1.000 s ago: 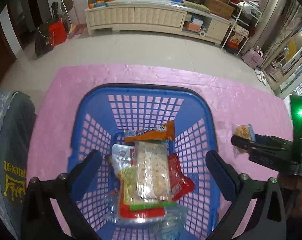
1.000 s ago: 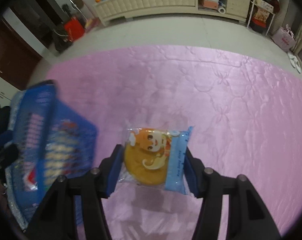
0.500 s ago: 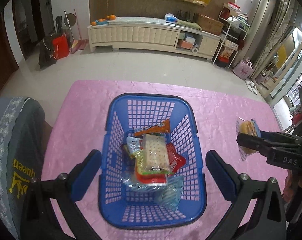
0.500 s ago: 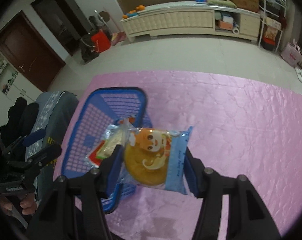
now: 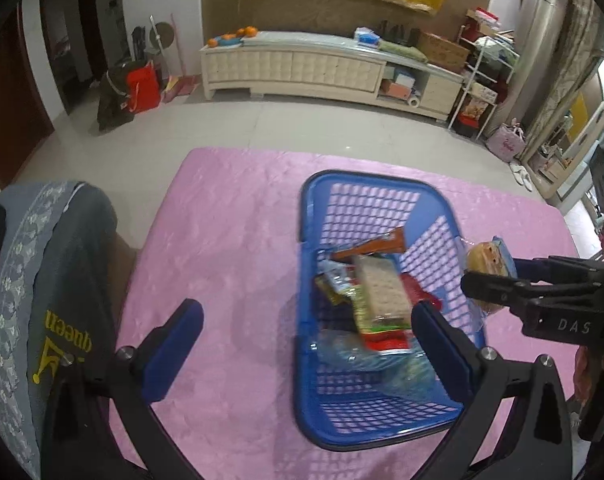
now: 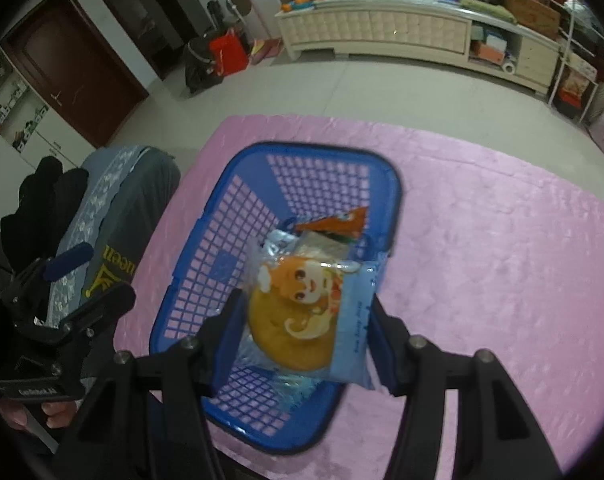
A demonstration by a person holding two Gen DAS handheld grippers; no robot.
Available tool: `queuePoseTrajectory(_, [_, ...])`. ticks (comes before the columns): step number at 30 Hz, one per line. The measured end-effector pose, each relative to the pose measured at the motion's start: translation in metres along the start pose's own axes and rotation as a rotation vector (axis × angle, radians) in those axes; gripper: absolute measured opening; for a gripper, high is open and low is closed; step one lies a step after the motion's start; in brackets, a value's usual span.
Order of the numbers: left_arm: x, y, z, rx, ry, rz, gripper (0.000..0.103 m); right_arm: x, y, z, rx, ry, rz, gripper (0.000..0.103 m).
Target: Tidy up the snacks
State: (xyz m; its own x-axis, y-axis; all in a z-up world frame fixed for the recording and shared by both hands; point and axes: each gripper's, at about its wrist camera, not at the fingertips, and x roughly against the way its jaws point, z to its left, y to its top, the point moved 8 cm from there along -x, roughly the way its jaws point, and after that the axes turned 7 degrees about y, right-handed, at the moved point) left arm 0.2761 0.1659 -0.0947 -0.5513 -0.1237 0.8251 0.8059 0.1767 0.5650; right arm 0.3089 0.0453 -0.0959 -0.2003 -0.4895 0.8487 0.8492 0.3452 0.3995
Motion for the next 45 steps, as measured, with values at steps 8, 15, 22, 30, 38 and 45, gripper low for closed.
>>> queuePoseTrajectory(8, [-0.03, -0.007, 0.024, 0.01, 0.008, 0.038, 0.103, -0.058, 0.006, 0.016, 0.04, -0.051, 0.086, 0.062])
queuePoseTrajectory(15, [-0.045, -0.008, 0.036, 0.031, 0.013, 0.04, 0.103, -0.076, 0.012, 0.013, 0.07, -0.103, 0.101, 0.071])
queuePoseTrajectory(22, [-0.035, -0.01, 0.032, 0.015, 0.009, 0.016, 0.103, -0.062, 0.016, 0.016, 0.089, -0.091, 0.036, 0.087])
queuePoseTrajectory(30, [0.03, -0.037, 0.019, 0.021, 0.028, -0.176, 0.103, 0.018, -0.031, 0.009, 0.129, -0.116, -0.202, 0.102])
queuePoseTrajectory(38, [0.1, -0.097, -0.003, 0.124, 0.03, -0.346, 0.103, 0.099, -0.118, -0.006, 0.109, -0.253, -0.429, 0.103])
queuePoseTrajectory(45, [0.151, -0.126, -0.025, 0.118, 0.071, -0.492, 0.103, 0.154, -0.174, 0.0, 0.099, -0.3, -0.578, 0.103])
